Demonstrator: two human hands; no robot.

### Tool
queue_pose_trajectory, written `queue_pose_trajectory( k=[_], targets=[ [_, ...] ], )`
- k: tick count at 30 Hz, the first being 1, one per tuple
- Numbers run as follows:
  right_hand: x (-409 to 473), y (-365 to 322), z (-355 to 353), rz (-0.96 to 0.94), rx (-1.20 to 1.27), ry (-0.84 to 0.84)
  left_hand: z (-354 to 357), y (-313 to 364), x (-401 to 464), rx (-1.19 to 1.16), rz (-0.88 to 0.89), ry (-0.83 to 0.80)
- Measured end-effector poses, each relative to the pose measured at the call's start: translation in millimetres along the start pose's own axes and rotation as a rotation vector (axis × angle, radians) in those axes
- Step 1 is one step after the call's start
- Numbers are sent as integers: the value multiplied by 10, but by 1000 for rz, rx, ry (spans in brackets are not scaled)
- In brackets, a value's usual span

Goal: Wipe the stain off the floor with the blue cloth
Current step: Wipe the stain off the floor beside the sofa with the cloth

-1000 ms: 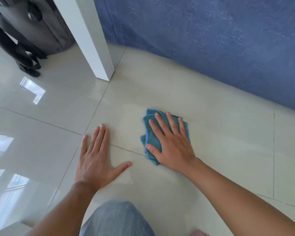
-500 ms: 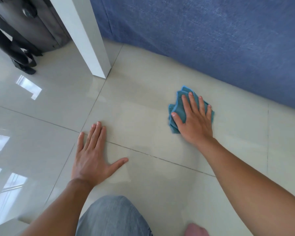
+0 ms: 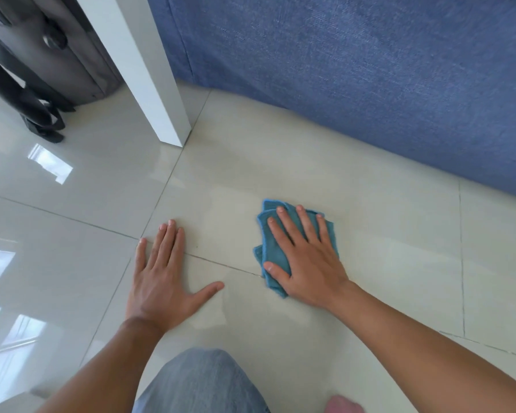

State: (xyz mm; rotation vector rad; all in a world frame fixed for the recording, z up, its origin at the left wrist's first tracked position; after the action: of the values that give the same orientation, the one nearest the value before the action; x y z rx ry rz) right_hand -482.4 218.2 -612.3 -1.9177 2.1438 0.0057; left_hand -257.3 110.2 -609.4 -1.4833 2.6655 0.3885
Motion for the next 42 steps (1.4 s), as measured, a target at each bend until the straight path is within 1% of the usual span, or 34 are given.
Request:
queue_pose_trajectory(
  k=[4,5,7,11,15,18,21,25,27,30,34,39,42],
  targets=[
    [637,-444,-41,-266,-13,-36,14,-3,12,-12,10,-18],
    [791,-533,-42,-299,-11,-44,12,-12,19,-15,11,-21],
    [984,-607,-56,-300,-10,-35,1,4,19,-21,17,-18],
    [1117,-507,-103,-171,23,49,6,-14,12,-21,15,-14],
    [1039,-44,-183,43,56,99,10,-21,4,-5,5,-15],
    [743,415,-196,188,64,117,-9,-24,4,-4,-2,-16],
    [355,749,-170,293,57,114,-19,-13,-2,-11,-7,-11],
    [-101,938,-114,417,62,87,-29,1,-19,-17,-15,5],
    [-284,894,-74,438,46,84,-32,-4,-14,-12,-14,8],
    [-455,692,2,394,16,52,-33,8,-26,-4,-10,7],
    [-338,352,18,236,17,18,-28,6,-15,-10,-11,11],
    [185,-191,-21,-68,12,9,-12,0,-2,-15,-12,1],
    [611,-434,-59,-150,17,31,-11,3,6,-24,-10,0]
  ],
)
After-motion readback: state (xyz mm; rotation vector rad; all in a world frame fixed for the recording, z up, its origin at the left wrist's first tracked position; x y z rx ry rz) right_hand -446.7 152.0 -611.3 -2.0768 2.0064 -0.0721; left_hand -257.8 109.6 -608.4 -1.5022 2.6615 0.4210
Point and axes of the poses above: each hand's wrist, its own x-axis towards the middle knuckle, its own z-axis out of the palm, y = z × x, the point moved 8 cm from there along x, towards the middle knuckle, and after that the axes turned 3 degrees about -z, right-handed, at the moved point
